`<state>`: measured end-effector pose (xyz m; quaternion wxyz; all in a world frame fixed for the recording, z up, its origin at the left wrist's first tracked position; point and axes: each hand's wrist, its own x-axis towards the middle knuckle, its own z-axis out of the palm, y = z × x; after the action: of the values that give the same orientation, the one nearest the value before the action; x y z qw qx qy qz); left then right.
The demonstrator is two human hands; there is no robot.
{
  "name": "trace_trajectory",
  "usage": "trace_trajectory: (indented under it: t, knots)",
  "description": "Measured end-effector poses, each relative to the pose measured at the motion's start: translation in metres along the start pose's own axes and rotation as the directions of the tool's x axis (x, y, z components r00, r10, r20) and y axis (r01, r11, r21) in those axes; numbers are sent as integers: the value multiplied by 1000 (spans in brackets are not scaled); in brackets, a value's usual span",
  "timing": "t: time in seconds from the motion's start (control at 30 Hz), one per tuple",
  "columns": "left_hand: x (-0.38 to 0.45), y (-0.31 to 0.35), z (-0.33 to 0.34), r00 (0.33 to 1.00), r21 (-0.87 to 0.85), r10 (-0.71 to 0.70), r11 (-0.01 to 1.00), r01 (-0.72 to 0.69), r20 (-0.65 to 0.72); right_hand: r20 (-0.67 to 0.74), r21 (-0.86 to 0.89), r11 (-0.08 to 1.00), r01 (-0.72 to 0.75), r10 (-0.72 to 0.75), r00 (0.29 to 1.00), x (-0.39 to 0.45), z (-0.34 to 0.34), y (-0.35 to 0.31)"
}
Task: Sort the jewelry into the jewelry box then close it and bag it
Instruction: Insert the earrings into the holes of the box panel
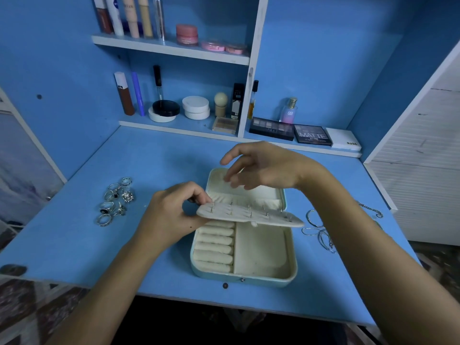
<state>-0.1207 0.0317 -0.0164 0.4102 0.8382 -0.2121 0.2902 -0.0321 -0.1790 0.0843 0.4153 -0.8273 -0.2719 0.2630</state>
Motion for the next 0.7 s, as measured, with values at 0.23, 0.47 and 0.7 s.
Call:
trace_trajectory:
  t: [0.23, 0.47, 0.7]
  knots:
    - [0, 1, -1, 1000, -26, -24, 999, 24, 17, -376, 81, 994, 80, -43, 926, -50, -12, 40]
    - [2, 4, -3, 994, -65, -105, 992, 107, 41, -410, 95, 994, 48, -5, 912, -93, 5, 80]
    - [3, 8, -5, 988, -82, -141, 986, 145, 60, -388, 120, 992, 45, 6, 922, -105, 15, 84]
